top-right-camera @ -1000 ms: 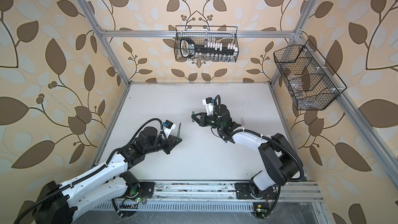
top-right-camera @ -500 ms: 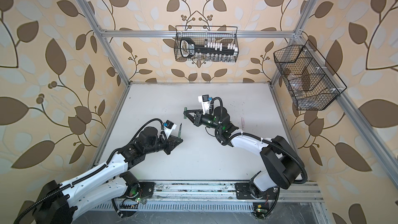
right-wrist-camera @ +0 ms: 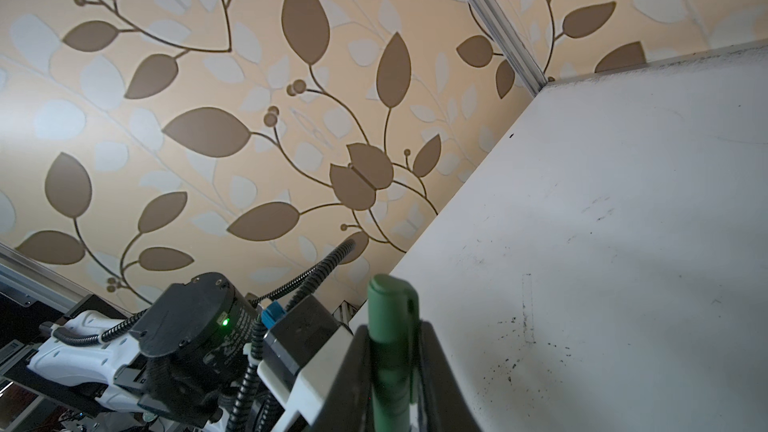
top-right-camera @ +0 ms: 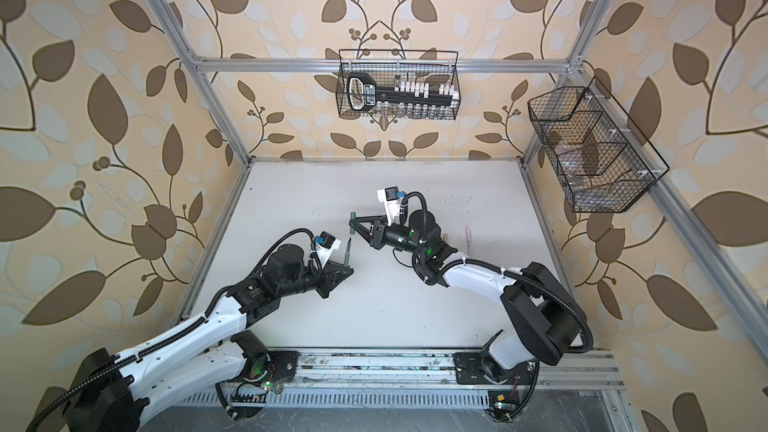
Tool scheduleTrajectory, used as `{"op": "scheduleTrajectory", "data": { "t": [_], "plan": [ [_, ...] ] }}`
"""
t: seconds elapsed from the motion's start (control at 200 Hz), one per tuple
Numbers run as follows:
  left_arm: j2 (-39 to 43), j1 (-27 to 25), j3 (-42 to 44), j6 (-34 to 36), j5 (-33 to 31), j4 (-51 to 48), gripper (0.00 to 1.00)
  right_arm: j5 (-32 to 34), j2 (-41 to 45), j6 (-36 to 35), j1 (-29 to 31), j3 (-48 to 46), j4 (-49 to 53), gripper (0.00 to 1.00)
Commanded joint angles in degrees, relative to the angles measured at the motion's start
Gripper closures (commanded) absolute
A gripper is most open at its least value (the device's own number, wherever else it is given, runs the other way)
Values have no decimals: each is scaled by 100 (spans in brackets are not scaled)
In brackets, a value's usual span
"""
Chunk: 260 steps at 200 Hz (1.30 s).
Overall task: Insert the pens into the pen caps
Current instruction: 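Move the green cap over the green pen nib held by the left gripper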
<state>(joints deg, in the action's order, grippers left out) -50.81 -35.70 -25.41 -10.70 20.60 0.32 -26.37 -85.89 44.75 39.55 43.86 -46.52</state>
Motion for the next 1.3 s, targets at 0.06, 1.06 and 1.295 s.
{"op": "scheduleTrajectory", "data": {
  "t": [0.06, 1.06, 1.295],
  "plan": [
    [149, -60, -155, -35, 69, 258, 100, 9, -81, -37, 98, -118, -264, 82],
    [291, -60, -163, 6, 4, 135, 100, 72, -133, -57, 134, 105, -601, 83],
    [295, -60, -157, 22, -21, 100, 100, 44, 240, -431, 58, 270, 92, 83]
  ]
}}
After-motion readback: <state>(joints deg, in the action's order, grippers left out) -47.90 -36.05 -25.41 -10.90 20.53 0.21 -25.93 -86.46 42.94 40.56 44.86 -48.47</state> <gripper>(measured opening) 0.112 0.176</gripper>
